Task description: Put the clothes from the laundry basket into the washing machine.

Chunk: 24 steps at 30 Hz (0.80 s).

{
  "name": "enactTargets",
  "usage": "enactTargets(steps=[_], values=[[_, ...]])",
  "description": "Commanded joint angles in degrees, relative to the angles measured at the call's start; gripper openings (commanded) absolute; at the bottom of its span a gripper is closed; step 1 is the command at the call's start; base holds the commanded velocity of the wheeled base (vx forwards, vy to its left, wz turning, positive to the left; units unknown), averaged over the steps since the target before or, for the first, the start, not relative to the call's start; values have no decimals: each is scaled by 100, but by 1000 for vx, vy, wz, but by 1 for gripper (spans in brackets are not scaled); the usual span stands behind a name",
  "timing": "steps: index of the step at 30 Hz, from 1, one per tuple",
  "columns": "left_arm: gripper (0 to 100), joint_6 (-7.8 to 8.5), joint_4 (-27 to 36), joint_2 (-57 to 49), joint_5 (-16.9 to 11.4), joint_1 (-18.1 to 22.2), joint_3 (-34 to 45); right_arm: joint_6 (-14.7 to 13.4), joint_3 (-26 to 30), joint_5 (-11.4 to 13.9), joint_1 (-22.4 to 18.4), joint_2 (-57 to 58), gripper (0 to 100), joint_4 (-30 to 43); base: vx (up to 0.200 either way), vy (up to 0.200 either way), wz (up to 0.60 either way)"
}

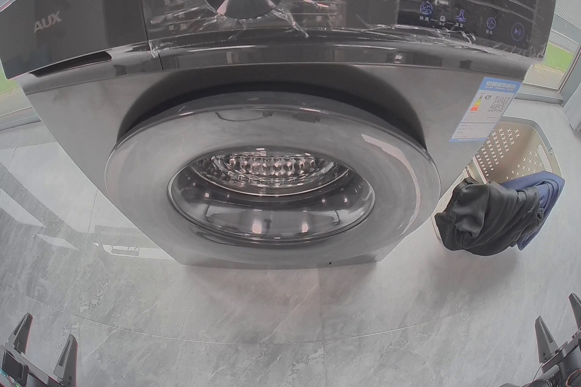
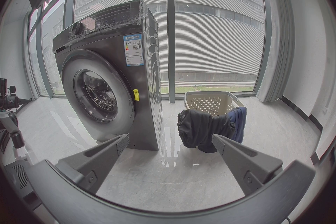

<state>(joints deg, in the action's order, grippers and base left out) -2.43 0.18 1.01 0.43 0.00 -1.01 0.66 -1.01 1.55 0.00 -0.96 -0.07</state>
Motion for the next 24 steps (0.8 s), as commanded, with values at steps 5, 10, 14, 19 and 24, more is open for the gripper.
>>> enactTargets(steps=[5,10,14,19,24], values=[[100,-4,-1,-75,1,0,84,4,101,3,0,96,100,-10,200,0,0],[100,-4,-1,-75,1,0,84,-13,101,3,9,96,100,-10,0,0,0],[100,-4,-1,-75,1,0,84,-13,101,3,0,96,100,-10,0,0,0],[100,-4,-1,-75,1,0,92,-4,101,3,9,96,100,-1,0,0,0],[100,-4,-1,-75,1,0,84,31,-162,109,9,96,100,-274,0,0,0]])
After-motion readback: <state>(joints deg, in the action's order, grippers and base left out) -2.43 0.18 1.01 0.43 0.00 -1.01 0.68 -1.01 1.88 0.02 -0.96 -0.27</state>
